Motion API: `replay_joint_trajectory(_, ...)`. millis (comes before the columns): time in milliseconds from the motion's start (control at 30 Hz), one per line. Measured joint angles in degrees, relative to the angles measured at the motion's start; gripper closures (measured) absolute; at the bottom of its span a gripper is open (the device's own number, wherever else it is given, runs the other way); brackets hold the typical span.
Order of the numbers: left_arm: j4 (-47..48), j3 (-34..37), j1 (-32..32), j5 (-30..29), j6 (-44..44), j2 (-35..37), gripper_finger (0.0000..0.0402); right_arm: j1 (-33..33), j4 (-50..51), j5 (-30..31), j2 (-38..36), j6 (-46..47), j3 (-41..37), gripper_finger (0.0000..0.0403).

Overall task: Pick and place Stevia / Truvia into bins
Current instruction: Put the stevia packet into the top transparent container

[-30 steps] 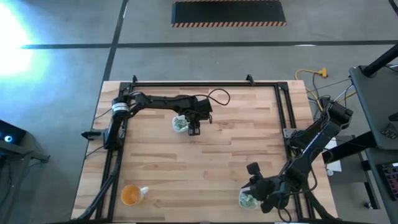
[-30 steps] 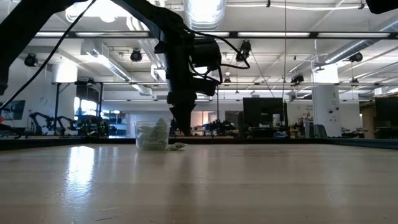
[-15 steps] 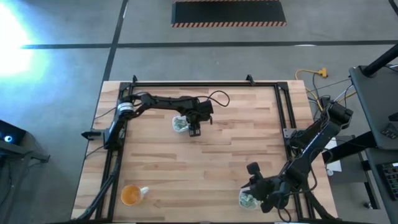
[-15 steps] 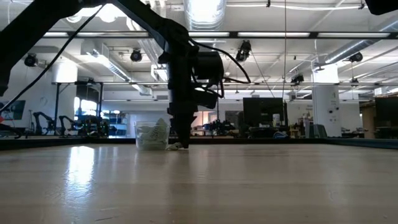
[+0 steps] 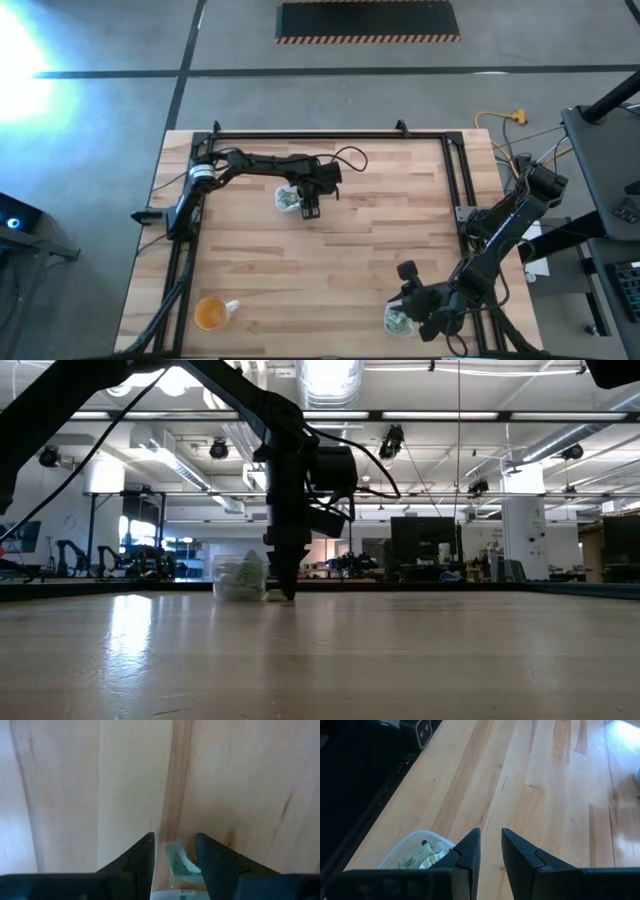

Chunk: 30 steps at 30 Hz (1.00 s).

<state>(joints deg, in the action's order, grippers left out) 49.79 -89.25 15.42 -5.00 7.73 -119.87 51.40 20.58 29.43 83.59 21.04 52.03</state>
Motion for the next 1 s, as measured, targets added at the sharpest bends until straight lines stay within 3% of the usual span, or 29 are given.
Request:
replay_joint_trajectory(433, 5.9, -1.1, 0.1, 0.0, -1.4, 0.0, 0.0334, 0.0, -0.1, 0.0, 0.0, 0.0, -0.1, 0.0335)
replay_joint_trajectory(833, 6.4, -2.9, 0.0, -1.5, -1.4, 0.0, 0.0338, 0.0, -0.2, 0.0, 0.0, 0.0, -0.1, 0.0335)
replay_joint_trajectory(1000, 8.1, -3.9, 0.0, -1.6, -1.4, 0.0, 0.0322, 0.0, -0.2, 0.0, 0.0, 0.4, -0.5, 0.0335)
